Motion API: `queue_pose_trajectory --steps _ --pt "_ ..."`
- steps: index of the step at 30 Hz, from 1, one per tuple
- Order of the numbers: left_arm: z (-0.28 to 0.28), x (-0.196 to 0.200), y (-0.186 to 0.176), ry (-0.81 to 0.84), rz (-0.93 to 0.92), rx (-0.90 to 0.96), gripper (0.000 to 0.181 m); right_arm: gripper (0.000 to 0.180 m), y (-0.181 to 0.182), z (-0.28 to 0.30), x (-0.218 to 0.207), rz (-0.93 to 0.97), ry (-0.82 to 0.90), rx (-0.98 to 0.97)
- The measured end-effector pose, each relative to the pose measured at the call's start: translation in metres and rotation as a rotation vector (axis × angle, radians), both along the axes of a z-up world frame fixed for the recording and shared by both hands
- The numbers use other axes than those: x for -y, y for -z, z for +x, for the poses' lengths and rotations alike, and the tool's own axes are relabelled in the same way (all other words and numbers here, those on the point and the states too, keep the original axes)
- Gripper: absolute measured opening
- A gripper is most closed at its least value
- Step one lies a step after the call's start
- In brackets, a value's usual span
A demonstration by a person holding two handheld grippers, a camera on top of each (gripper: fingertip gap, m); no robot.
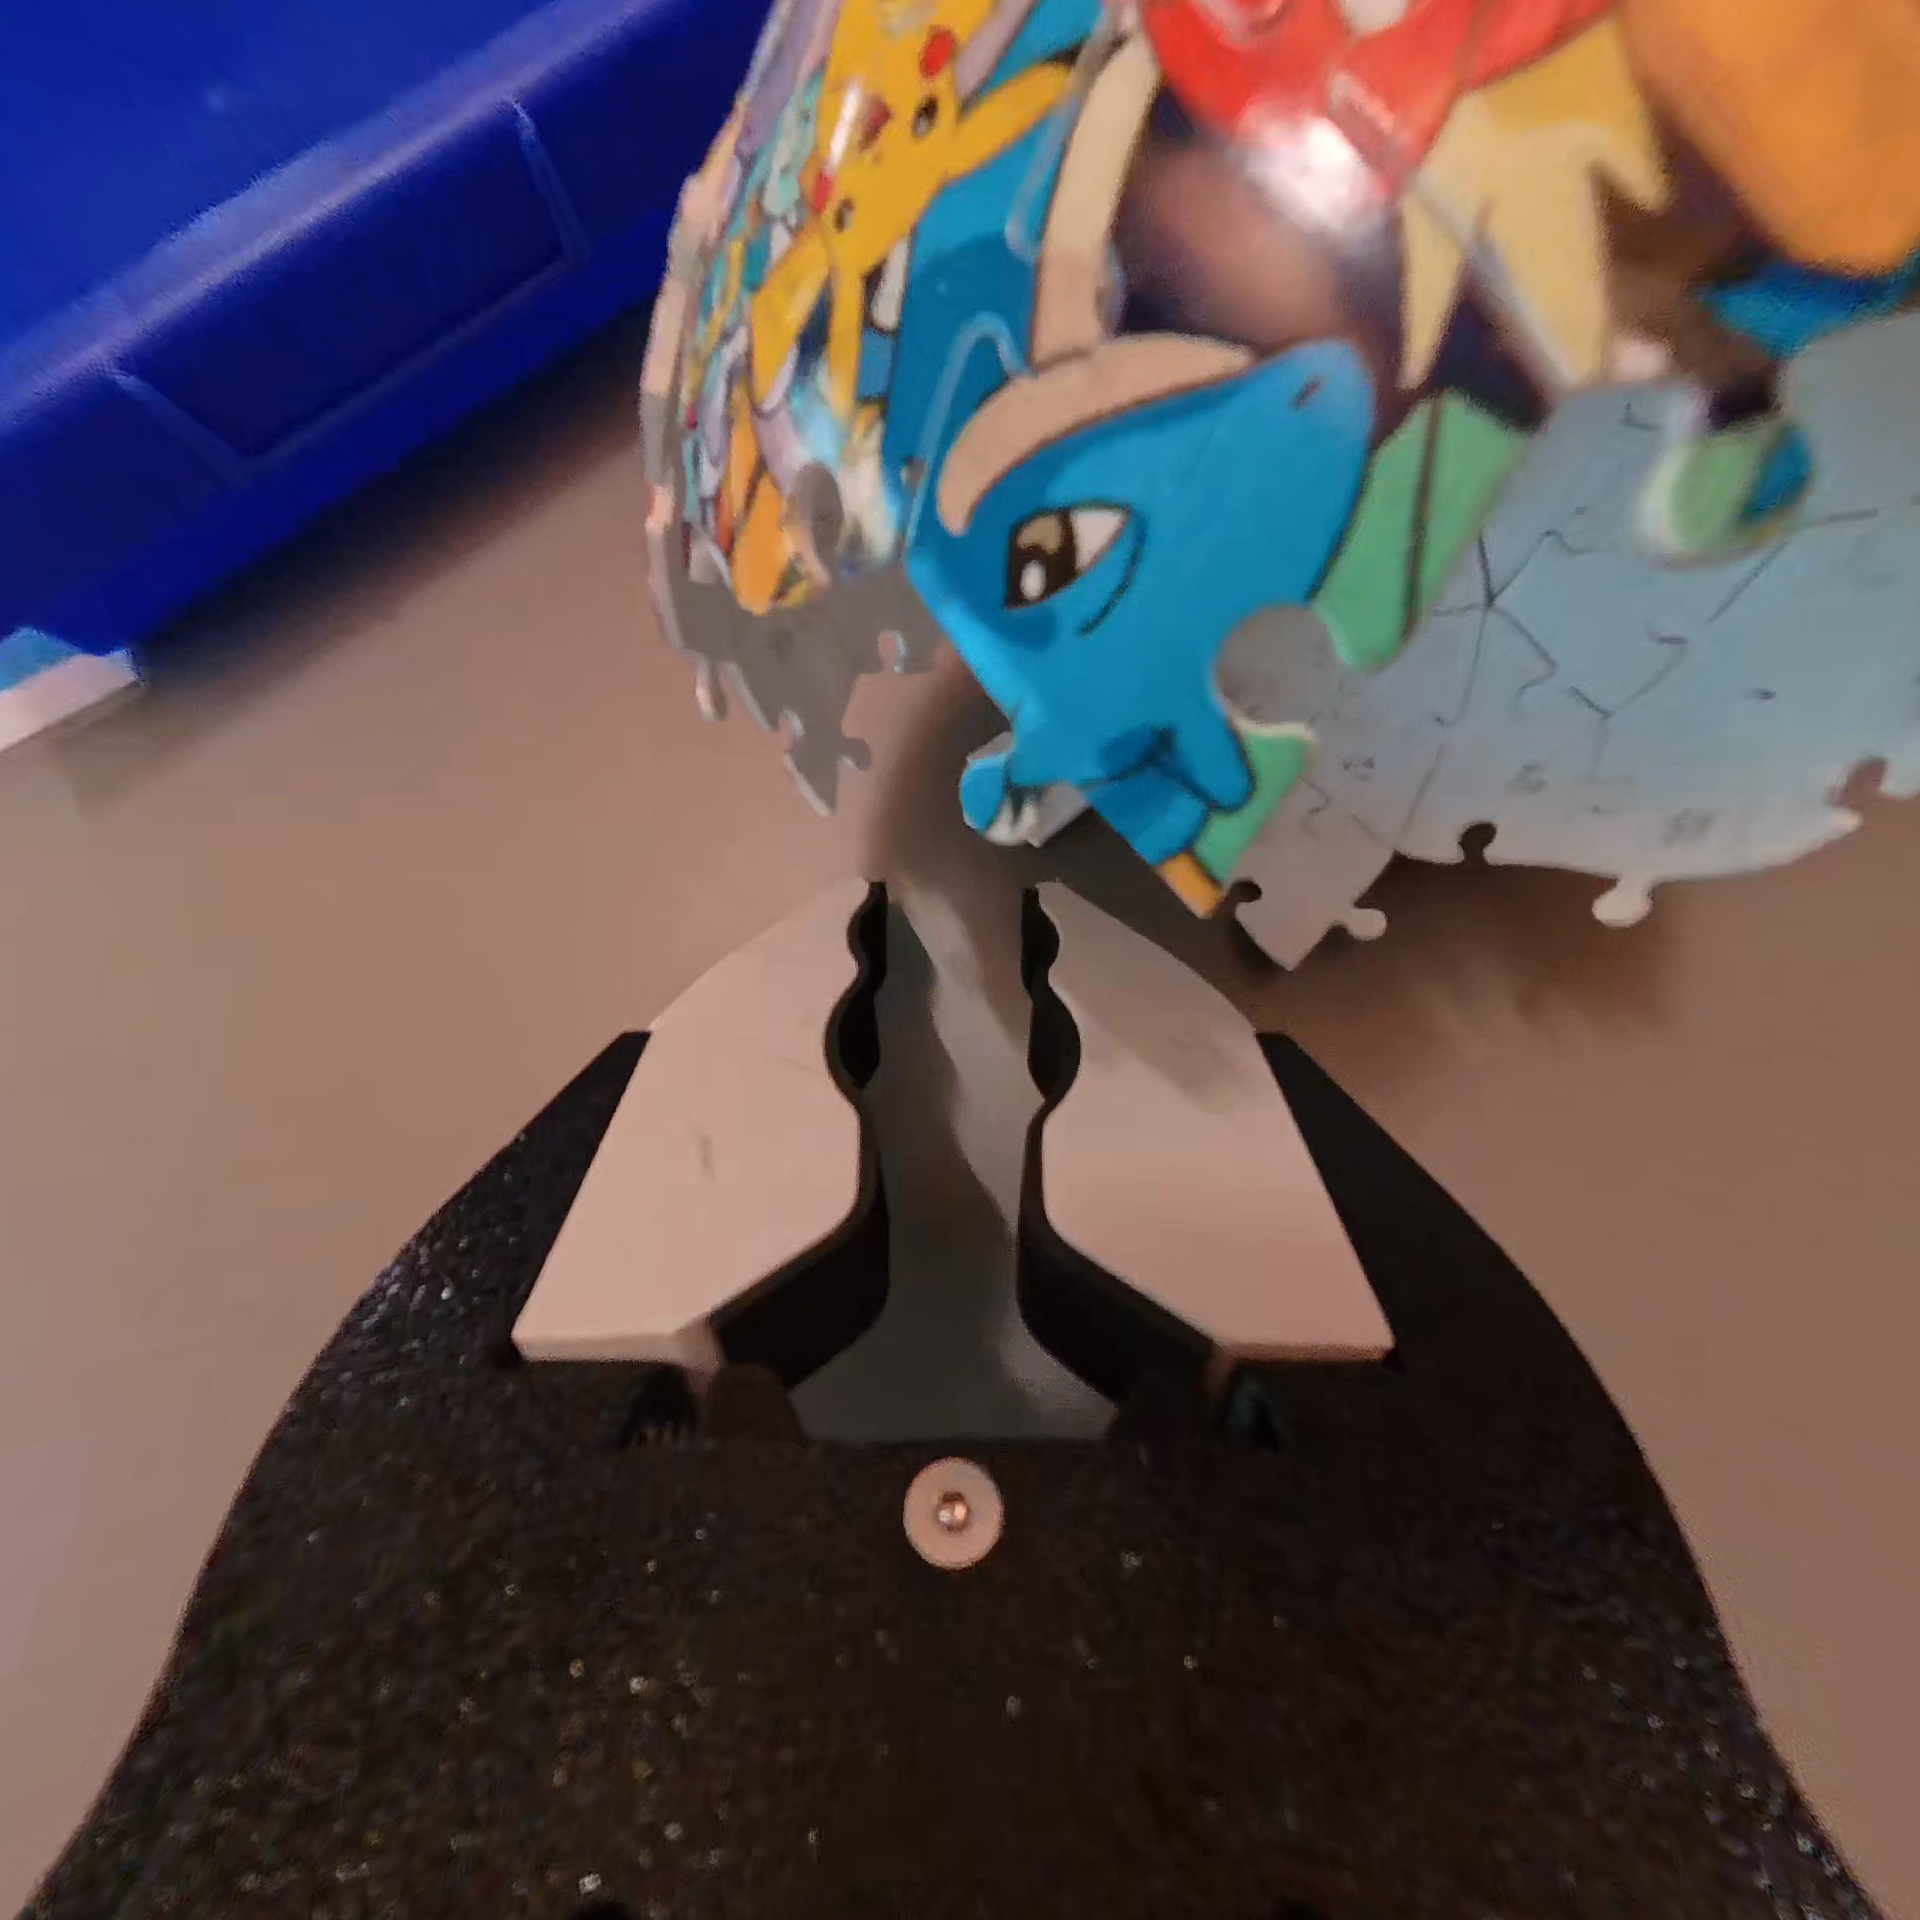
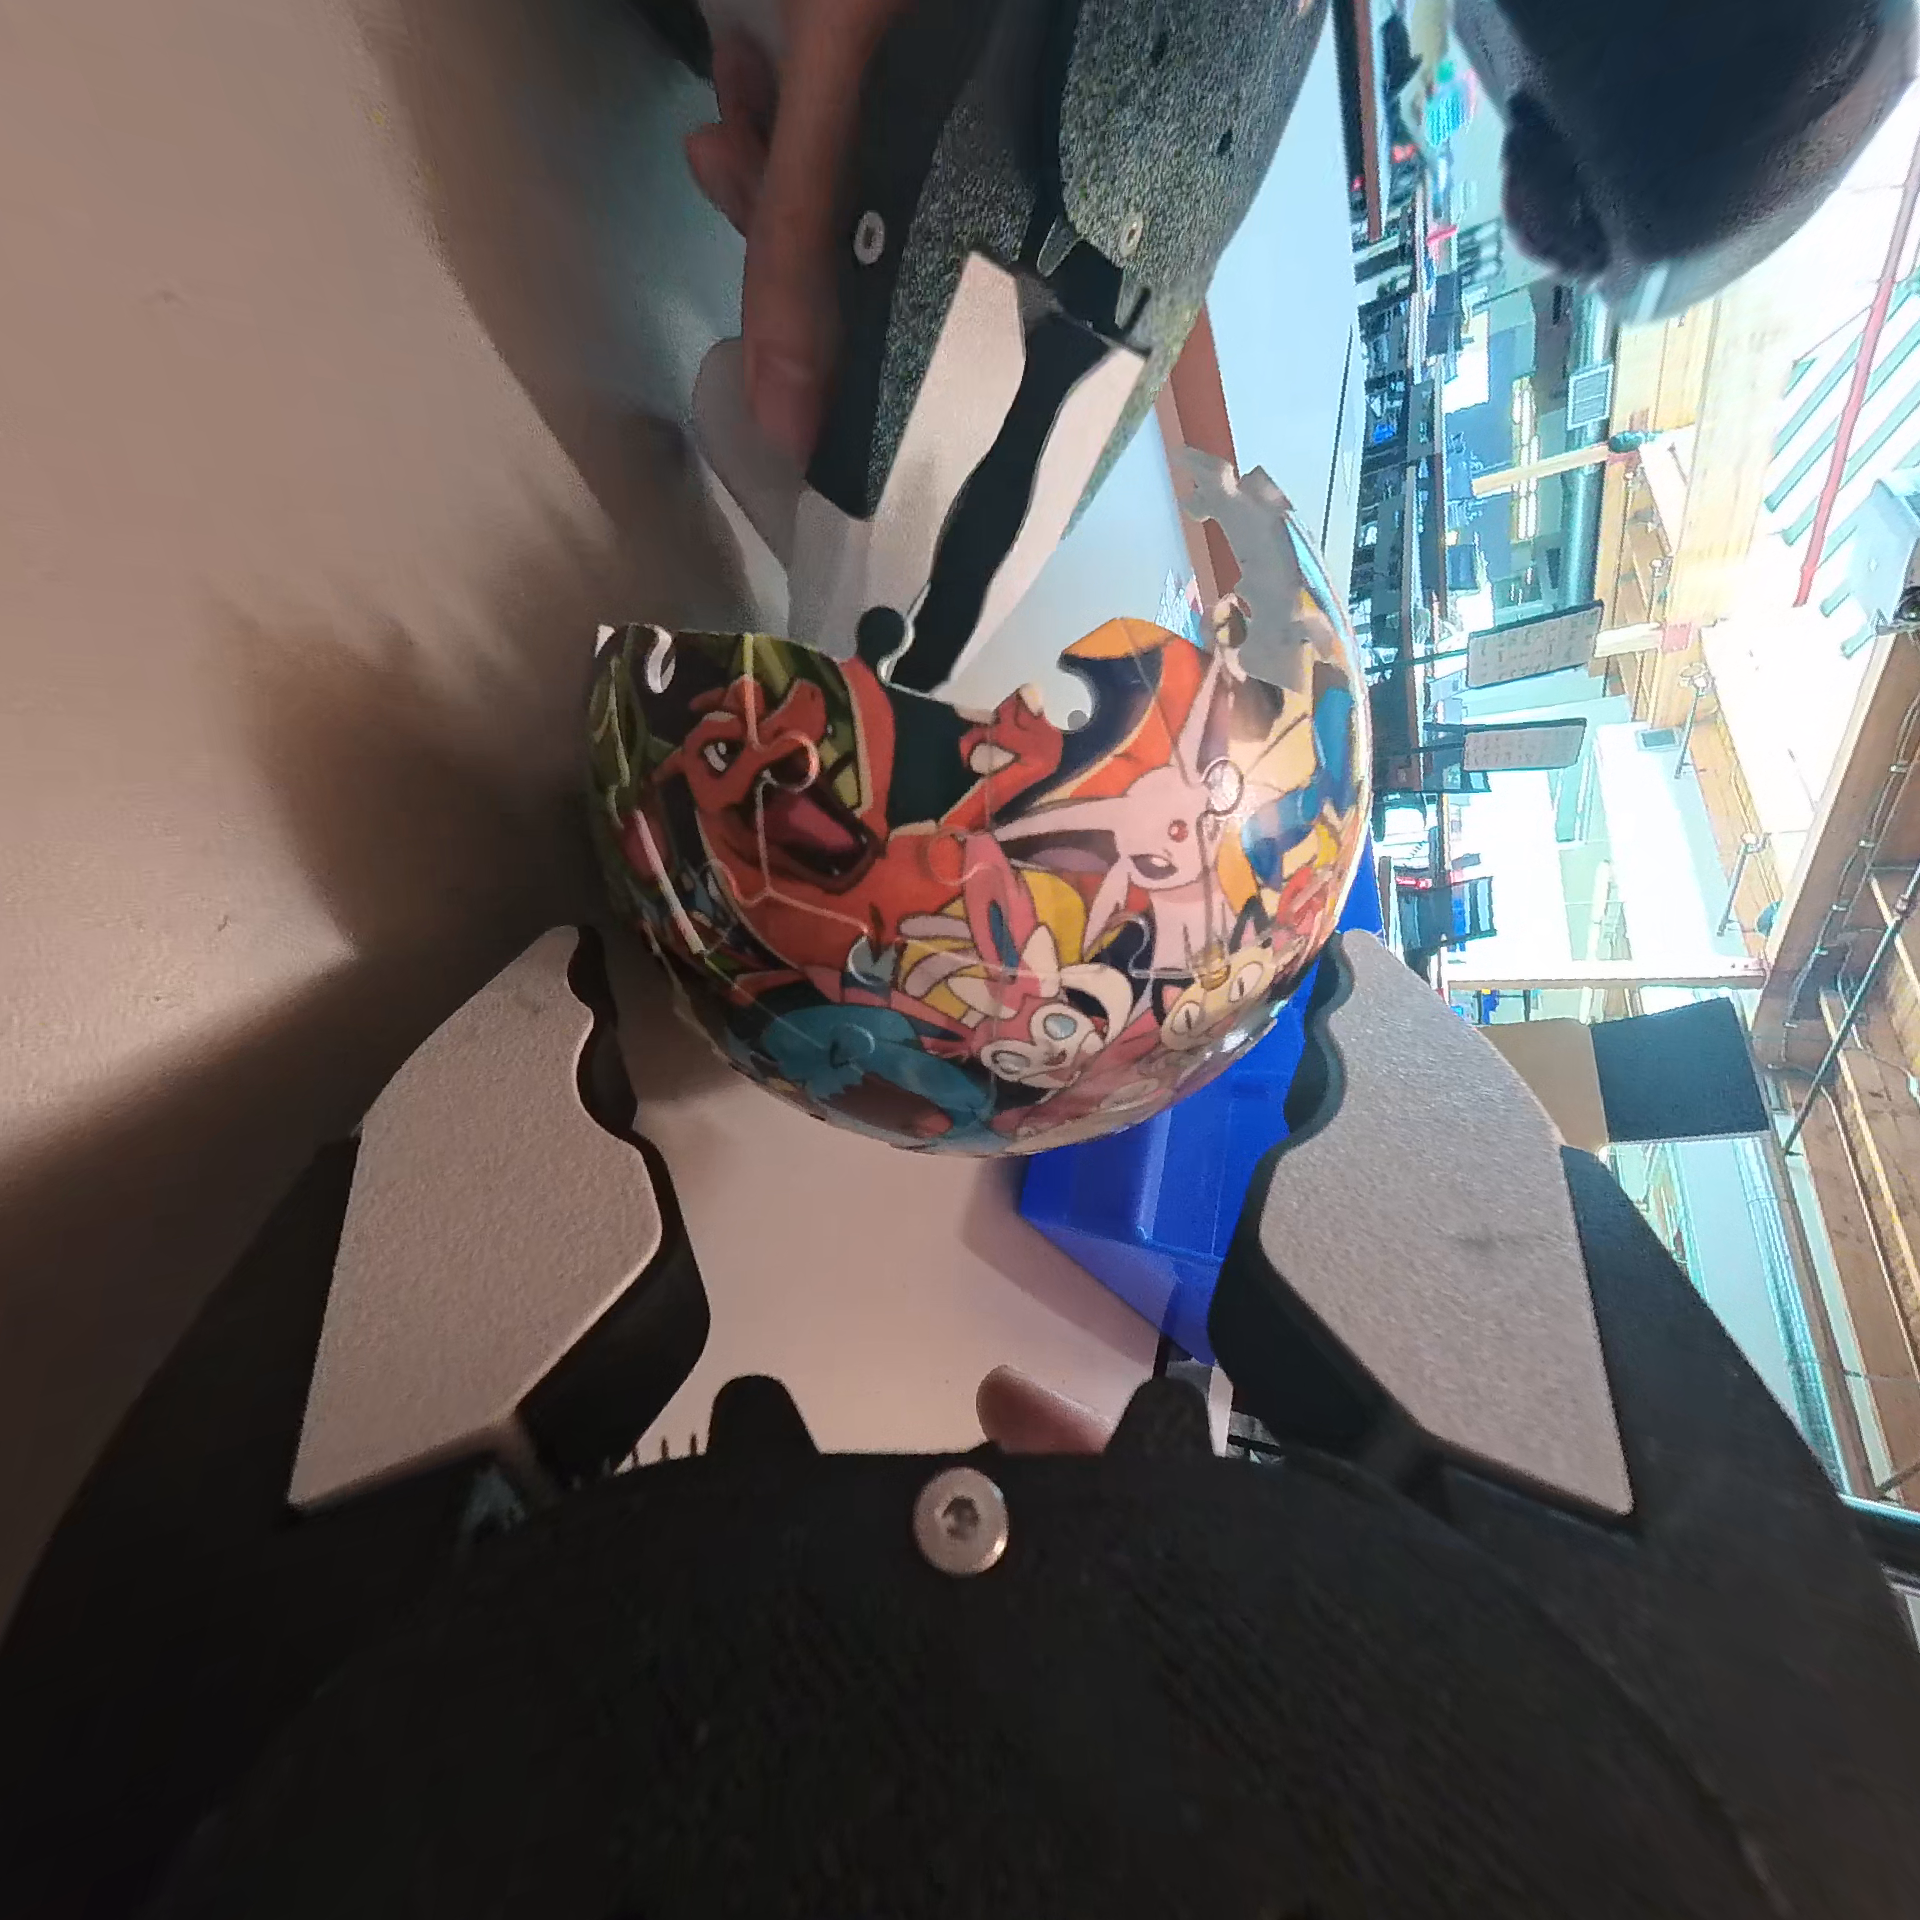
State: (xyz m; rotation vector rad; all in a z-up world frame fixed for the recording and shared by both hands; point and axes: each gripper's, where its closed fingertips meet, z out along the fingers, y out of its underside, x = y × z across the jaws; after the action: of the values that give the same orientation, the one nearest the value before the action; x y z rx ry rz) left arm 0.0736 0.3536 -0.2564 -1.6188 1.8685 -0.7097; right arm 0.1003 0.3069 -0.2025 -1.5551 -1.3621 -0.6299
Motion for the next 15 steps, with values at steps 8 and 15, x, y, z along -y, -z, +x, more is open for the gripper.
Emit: queue_pose_trajectory --steps 8,15 --pt "0.010 0.003 0.002 0.070 -0.018 -0.015 0.024 0.125 0.000 0.001 0.000 0.002 0.003 0.001" --pt "0.017 0.008 -0.005 -0.006 -0.164 0.011 0.023 0.125 0.000 0.003 0.000 0.002 0.007 0.004"
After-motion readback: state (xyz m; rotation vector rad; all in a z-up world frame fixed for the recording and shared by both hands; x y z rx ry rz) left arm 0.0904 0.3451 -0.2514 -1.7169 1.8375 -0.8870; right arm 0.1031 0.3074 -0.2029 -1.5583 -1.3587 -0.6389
